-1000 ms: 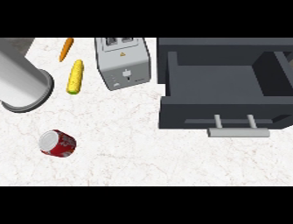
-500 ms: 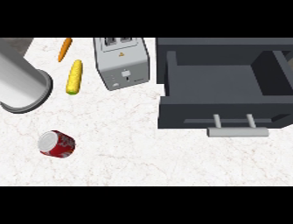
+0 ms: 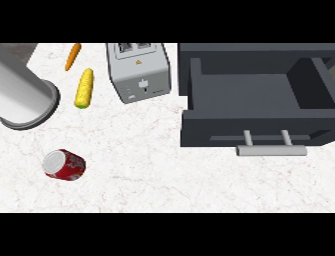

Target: Pick up the can, place it into the drawer and close the drawer

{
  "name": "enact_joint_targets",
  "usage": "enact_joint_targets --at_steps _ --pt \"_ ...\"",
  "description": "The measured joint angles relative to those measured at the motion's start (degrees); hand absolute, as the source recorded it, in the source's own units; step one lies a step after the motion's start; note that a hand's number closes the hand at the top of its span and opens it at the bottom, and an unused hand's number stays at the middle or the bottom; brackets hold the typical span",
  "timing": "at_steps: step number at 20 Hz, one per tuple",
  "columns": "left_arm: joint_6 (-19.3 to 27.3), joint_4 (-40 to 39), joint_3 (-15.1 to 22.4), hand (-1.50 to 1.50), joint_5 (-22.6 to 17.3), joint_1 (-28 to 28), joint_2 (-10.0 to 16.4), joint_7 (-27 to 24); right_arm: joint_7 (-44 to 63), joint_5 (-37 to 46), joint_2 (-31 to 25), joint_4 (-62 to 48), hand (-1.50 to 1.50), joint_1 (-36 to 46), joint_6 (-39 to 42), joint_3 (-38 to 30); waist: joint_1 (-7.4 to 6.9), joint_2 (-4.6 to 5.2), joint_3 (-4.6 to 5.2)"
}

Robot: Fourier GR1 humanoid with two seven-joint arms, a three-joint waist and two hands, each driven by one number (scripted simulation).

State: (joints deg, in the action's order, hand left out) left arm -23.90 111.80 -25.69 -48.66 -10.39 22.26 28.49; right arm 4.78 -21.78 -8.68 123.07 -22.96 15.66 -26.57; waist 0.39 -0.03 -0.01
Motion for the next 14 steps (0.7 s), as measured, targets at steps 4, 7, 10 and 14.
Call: enact_joint_targets --at_steps 4,7,10,14 --pt "0.10 -1.57 2.16 -1.50 4.59 1.01 -3.12 -0.94 -0.63 0.45 1.33 -0.57 -1.50 -0.16 1.41 -1.04 -0.08 -0.01 0.01" --pt "0.82 -3.58 4.35 -1.50 9.40 2.90 -5.24 -2.36 0.17 -0.98 1.11 0.08 -1.50 -0.84 2.89 -2.68 -0.01 0.01 0.01" --pt "-0.39 -6.76 4.72 -1.50 12.07 4.03 -5.82 -3.98 0.32 -0.69 1.88 0.08 -1.50 -1.27 4.21 -3.38 -0.04 0.00 0.02" --pt "-1.16 -10.00 6.04 -1.50 17.01 4.97 -7.71 -7.08 0.10 -1.64 2.92 0.11 -1.50 -1.99 6.36 -5.01 -0.05 0.00 0.02"
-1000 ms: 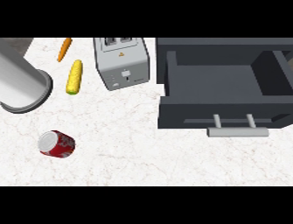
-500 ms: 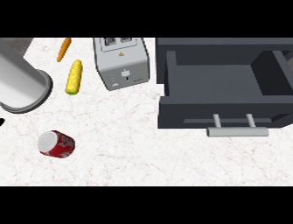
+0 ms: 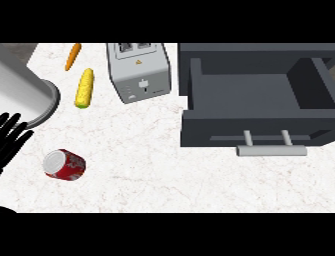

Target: Pick up the can, place it into the drawer and close the drawer

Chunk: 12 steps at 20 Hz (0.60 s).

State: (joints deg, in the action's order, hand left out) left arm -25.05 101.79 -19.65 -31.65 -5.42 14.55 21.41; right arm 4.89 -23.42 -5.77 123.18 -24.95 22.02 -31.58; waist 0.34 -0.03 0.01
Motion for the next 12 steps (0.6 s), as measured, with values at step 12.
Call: enact_joint_targets --at_steps 12 --pt "-2.64 -16.12 -0.47 -1.50 13.40 0.96 -2.89 -17.17 1.40 -3.90 -0.61 -0.64 -1.50 0.10 4.30 -5.64 0.04 0.02 0.01"
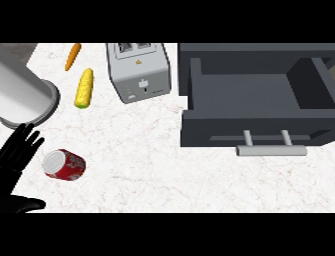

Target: Pick up the can, place it into the drawer and close the drawer

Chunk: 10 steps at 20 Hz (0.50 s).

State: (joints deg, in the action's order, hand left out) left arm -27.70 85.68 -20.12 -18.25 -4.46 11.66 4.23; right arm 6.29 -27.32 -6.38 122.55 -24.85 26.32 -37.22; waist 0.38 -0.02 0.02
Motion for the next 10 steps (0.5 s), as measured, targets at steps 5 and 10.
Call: enact_joint_targets --at_steps 5,10 --pt "0.13 -9.03 -1.03 -1.50 3.95 2.69 0.98 -6.72 0.38 1.41 1.70 0.37 -1.50 0.80 0.55 -0.09 0.00 0.03 0.00" --pt "-0.11 -19.71 -1.08 -1.50 8.09 5.30 2.09 -14.22 1.43 1.28 2.63 1.29 -1.50 1.00 1.35 -0.82 0.06 0.03 0.02"
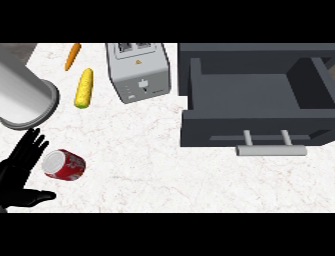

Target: Pick up the can, place it into the drawer and close the drawer

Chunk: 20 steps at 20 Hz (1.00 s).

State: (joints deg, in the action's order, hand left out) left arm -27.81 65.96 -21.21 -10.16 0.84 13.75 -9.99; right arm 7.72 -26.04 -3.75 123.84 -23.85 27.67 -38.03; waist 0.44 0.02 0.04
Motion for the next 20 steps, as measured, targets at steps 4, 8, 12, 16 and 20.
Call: enact_joint_targets --at_steps 4,8,12,16,20 --pt "-2.41 -8.62 -0.45 -1.50 1.77 1.53 2.40 -5.94 -1.18 -0.04 0.73 -0.79 -1.50 -0.69 2.16 -1.49 0.05 0.00 0.01" --pt "-3.37 -15.82 -0.39 -1.50 3.08 3.69 3.69 -9.71 -1.58 1.34 1.23 -1.67 -1.50 0.56 2.35 -1.58 0.00 0.01 -0.01" --pt "-2.59 -20.11 0.31 -1.50 4.03 5.17 3.08 -12.17 0.41 -0.39 1.68 0.52 -1.50 0.03 2.88 -2.54 0.01 -0.01 -0.01" --pt "-2.42 -27.86 1.12 -1.50 6.17 8.00 3.13 -17.24 3.26 -3.08 1.74 3.18 -1.50 -0.69 2.58 -3.72 0.16 0.02 0.01" --pt "-2.41 -32.94 1.48 -1.50 6.70 10.60 3.12 -19.57 4.10 -3.25 1.64 3.24 -1.50 -0.09 2.85 -3.91 0.13 0.03 0.00"
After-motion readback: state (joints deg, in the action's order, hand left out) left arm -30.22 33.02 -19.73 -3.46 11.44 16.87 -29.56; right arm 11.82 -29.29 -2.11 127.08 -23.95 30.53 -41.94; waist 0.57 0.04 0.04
